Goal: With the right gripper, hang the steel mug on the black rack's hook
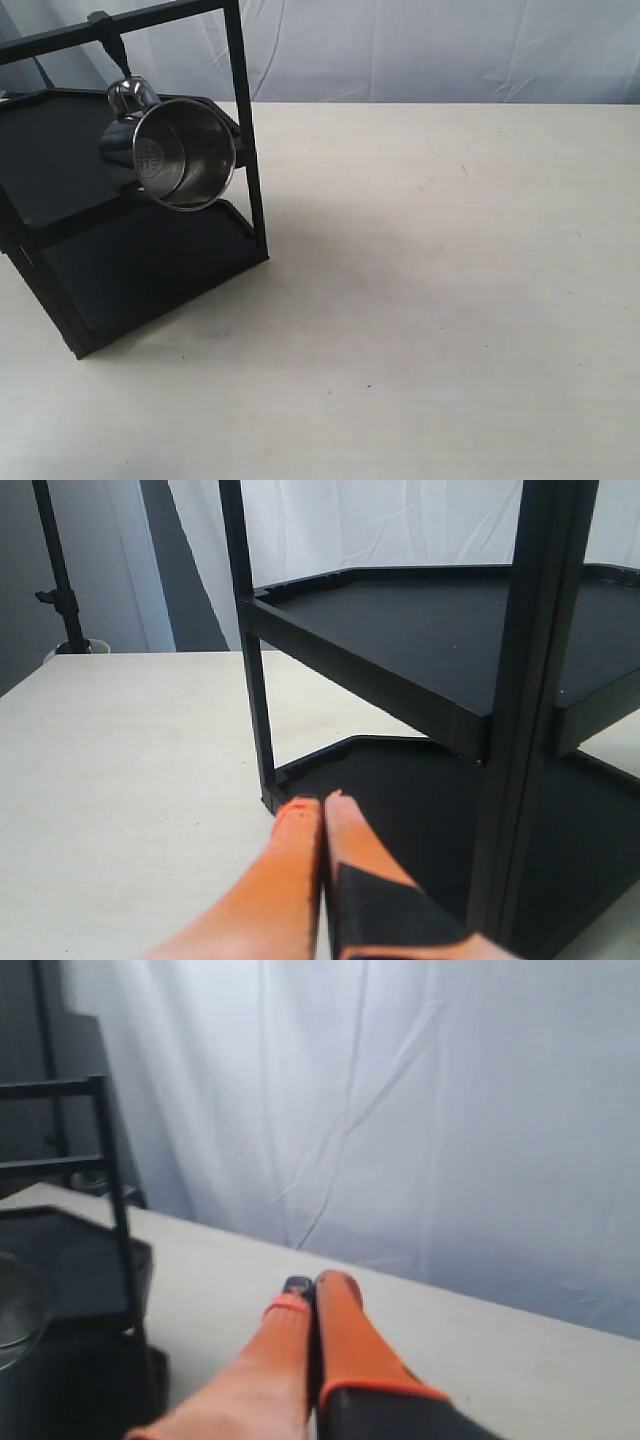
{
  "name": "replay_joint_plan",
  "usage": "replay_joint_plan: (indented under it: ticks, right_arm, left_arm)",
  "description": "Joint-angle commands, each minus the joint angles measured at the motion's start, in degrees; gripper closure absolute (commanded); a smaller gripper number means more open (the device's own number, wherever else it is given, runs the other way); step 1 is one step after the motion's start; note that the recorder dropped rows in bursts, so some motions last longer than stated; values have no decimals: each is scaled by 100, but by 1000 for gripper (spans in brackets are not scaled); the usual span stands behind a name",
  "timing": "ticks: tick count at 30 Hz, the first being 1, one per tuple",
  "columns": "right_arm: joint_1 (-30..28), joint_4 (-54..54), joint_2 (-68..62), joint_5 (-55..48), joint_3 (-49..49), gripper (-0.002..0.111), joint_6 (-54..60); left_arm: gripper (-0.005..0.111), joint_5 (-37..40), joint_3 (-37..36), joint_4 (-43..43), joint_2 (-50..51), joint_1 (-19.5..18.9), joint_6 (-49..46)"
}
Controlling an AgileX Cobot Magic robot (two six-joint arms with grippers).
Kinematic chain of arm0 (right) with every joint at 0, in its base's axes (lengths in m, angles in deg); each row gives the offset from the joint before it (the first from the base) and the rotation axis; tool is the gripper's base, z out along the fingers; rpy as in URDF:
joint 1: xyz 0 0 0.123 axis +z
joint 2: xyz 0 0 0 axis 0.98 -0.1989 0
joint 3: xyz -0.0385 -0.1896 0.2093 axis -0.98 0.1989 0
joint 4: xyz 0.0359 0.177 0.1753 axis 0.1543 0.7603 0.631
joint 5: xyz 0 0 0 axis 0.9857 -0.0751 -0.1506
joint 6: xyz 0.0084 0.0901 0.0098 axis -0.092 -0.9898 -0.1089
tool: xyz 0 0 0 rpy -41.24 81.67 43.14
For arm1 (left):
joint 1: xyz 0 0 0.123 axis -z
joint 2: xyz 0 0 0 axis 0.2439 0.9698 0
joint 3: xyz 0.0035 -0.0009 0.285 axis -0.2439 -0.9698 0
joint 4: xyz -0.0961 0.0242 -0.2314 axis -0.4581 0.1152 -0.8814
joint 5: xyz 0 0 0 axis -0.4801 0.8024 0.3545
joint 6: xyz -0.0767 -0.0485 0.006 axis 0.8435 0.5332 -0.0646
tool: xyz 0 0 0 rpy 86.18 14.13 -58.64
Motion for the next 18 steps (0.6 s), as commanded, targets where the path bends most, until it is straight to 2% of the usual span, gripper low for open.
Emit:
replay_joint_plan:
  ticks: [1, 9, 18]
  right_arm:
    - [-638, -78, 743, 494, 835, 109, -36]
    - [-2070, -88, 2040, 227, 2097, 109, -50]
    - [-2260, -200, 2129, 243, 2769, 109, -262]
  left_arm:
    - [105, -37, 12, 38, -27, 7, 12]
    - [105, -37, 12, 38, -27, 7, 12]
    - [105, -37, 12, 38, -27, 7, 12]
